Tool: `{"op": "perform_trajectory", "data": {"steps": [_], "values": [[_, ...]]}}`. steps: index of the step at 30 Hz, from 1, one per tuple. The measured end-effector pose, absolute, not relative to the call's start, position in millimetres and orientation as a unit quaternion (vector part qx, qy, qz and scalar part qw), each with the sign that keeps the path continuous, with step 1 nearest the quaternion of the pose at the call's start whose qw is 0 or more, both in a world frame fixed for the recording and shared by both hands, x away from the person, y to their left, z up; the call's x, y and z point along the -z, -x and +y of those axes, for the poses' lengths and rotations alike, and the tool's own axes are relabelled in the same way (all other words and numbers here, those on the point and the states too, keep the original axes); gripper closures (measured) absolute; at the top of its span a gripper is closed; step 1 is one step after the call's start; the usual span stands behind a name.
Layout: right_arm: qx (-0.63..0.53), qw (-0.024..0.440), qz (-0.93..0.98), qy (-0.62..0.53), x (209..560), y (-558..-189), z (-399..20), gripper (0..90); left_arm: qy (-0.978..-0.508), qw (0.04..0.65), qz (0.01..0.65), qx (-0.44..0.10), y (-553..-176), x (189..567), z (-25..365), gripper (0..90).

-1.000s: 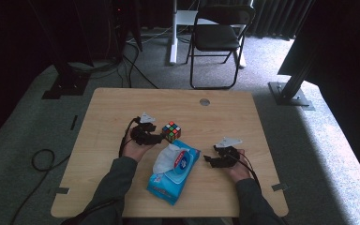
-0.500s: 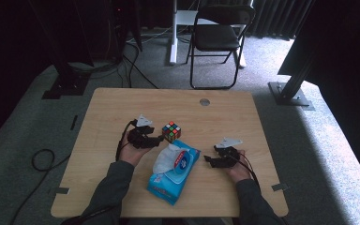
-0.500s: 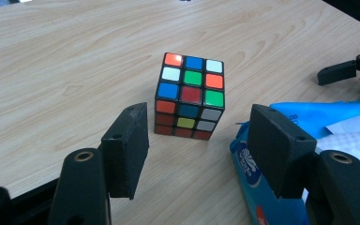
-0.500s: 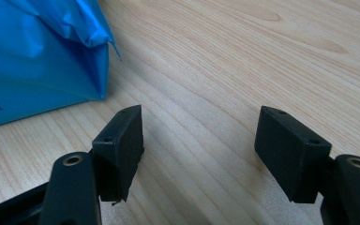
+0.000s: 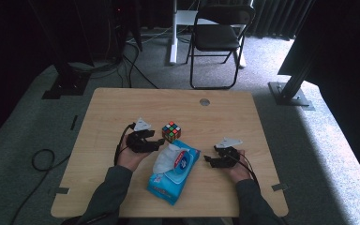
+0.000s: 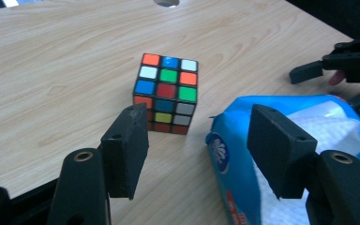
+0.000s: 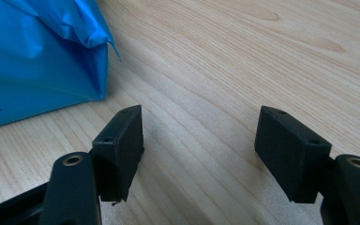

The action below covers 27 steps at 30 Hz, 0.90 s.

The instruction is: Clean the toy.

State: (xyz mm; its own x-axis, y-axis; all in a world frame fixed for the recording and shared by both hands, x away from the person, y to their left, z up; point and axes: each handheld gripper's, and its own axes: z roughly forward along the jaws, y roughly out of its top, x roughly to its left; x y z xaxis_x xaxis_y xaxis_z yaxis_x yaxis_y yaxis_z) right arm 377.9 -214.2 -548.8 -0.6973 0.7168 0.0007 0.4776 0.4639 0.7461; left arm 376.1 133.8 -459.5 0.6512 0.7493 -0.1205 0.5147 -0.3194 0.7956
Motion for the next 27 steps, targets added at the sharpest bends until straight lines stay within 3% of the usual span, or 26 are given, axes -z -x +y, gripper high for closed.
{"op": "perform_trajectory", "data": {"steps": [27], "values": [[-0.376,0.159,0.841,-0.355,549,-378,-214,32.5,-0.81,0.445,0.369,-0.096,-352,463,126,38.4]]}}
